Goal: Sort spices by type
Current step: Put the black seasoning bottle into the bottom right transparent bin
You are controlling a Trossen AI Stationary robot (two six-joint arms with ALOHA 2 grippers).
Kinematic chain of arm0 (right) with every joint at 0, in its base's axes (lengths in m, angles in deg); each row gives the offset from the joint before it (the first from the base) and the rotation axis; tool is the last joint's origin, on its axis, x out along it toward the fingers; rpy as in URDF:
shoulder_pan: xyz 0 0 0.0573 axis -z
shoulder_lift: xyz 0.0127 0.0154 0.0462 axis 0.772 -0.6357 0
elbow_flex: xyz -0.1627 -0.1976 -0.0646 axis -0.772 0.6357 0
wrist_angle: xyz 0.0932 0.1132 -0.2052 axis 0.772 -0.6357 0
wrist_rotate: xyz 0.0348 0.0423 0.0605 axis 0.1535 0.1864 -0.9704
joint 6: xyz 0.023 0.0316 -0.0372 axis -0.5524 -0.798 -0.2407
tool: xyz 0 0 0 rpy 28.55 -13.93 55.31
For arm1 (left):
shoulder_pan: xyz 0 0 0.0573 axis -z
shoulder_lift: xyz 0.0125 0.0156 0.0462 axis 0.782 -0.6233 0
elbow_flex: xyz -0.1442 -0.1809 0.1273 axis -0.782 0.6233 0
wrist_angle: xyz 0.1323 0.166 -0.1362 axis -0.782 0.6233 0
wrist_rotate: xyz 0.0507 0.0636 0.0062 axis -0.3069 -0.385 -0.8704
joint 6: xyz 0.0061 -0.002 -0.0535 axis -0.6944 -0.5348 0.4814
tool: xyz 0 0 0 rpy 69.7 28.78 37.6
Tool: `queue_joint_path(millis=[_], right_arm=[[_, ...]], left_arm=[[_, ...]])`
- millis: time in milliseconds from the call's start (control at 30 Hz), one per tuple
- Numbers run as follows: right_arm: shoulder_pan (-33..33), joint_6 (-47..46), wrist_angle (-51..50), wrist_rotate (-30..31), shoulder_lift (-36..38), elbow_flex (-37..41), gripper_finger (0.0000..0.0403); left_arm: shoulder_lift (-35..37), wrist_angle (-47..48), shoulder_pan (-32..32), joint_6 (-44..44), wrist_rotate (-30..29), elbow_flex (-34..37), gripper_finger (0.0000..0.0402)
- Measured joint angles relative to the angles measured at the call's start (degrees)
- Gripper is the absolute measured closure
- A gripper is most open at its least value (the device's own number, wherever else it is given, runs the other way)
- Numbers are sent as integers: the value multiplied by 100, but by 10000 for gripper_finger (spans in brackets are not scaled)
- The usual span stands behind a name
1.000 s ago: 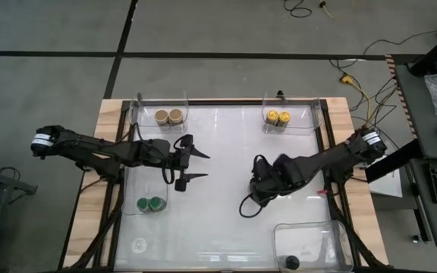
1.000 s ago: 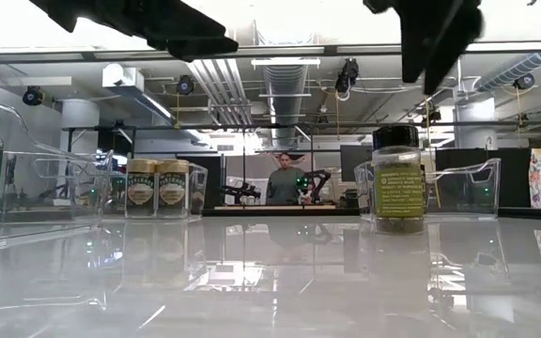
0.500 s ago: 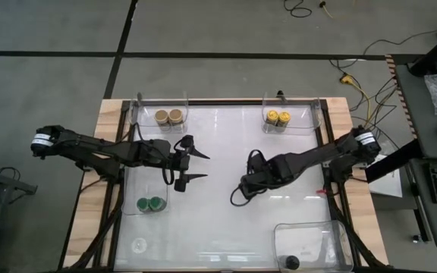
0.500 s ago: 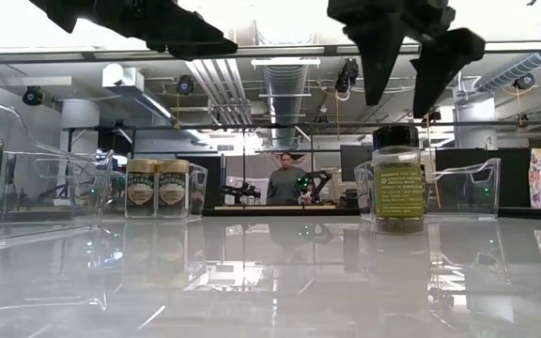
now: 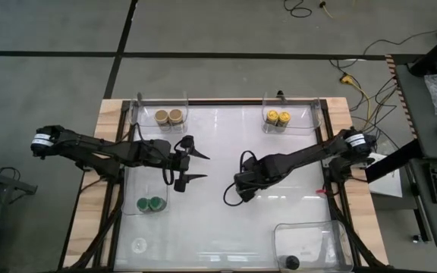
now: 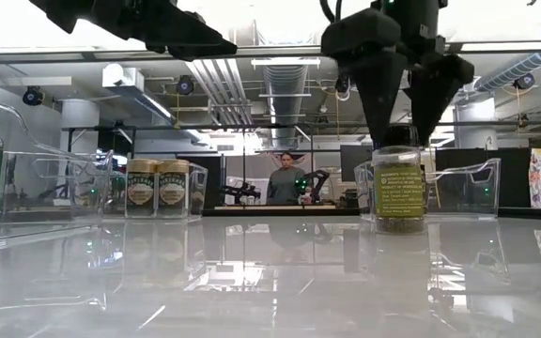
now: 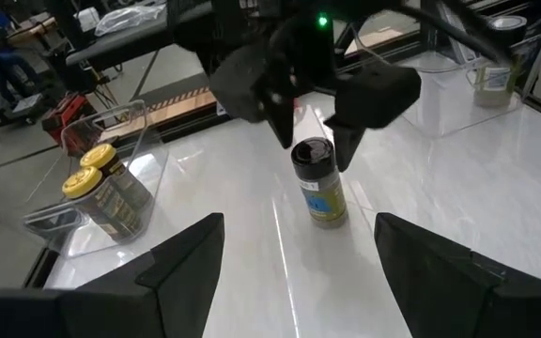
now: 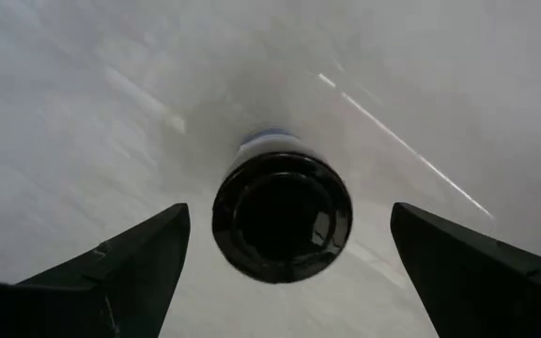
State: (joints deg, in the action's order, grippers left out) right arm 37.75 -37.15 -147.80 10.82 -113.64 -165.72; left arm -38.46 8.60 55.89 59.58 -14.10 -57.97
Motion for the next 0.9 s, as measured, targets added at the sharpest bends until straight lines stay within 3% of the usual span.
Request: queue_joint_path(millis=[267, 700, 900], right_arm=[[56, 149, 97, -117, -115, 2, 56], [195, 239, 149, -419, -145, 4, 166], [195, 272, 149, -473, -156, 4, 182]], left_arm=[[-2, 37, 0, 0, 4, 0, 141], [-2, 130, 0, 43, 9, 2, 141], [-2, 131, 0, 70, 9, 2, 141]])
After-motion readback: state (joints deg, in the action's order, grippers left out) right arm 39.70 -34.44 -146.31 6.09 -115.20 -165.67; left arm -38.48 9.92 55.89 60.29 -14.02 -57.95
